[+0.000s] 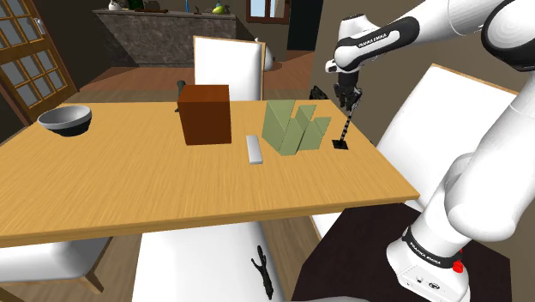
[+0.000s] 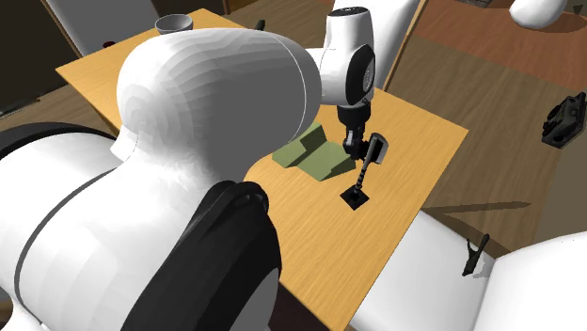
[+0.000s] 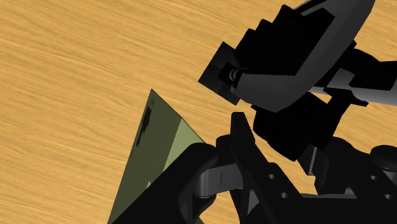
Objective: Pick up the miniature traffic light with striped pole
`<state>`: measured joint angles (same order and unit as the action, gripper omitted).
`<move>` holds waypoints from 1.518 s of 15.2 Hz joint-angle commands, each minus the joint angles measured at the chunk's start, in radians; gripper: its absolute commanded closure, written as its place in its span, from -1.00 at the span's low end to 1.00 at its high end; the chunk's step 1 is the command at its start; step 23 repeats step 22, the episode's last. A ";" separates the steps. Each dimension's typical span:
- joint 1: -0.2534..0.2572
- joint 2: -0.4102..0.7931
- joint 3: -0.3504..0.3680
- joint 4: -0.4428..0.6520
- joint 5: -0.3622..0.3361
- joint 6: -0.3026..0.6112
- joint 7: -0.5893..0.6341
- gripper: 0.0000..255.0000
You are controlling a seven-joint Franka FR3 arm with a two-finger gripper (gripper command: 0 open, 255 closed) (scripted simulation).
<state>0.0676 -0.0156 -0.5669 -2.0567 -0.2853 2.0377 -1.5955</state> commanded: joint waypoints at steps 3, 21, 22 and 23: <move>0.000 0.001 0.000 -0.001 0.000 0.001 0.000 1.00; 0.009 -0.047 0.013 0.156 -0.005 -0.198 -0.028 1.00; 0.009 -0.047 0.013 0.156 -0.005 -0.198 -0.028 1.00; 0.009 -0.047 0.013 0.156 -0.005 -0.198 -0.028 1.00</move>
